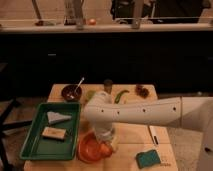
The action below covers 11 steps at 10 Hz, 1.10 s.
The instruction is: Place apple in red bowl
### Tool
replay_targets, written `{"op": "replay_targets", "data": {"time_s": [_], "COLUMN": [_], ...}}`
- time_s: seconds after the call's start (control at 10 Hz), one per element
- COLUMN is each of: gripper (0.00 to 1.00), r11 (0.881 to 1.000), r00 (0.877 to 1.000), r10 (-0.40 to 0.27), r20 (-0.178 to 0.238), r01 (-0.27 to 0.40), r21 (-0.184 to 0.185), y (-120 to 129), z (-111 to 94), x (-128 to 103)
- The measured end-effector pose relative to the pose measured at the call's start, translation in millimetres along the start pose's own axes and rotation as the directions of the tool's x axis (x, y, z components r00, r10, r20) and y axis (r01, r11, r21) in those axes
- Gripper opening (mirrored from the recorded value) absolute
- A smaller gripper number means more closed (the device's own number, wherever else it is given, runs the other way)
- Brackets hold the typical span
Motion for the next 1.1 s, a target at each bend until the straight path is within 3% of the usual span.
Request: {"op": "replay_targets", "data": {"time_s": [0.5,1.1], "gripper": [0.00,0.00], "r11": [0.994,0.991], "r00": [0.994,0.991], "r10": [-0.108,-0.131], "r20": [-0.036,-0.039], "r01": [0.108,0.130], "r21": [-0.003,-0.011], "y": [-24.1,-49.2], "z": [-14.9,-17.1], "x": [-42.6,-51.3]}}
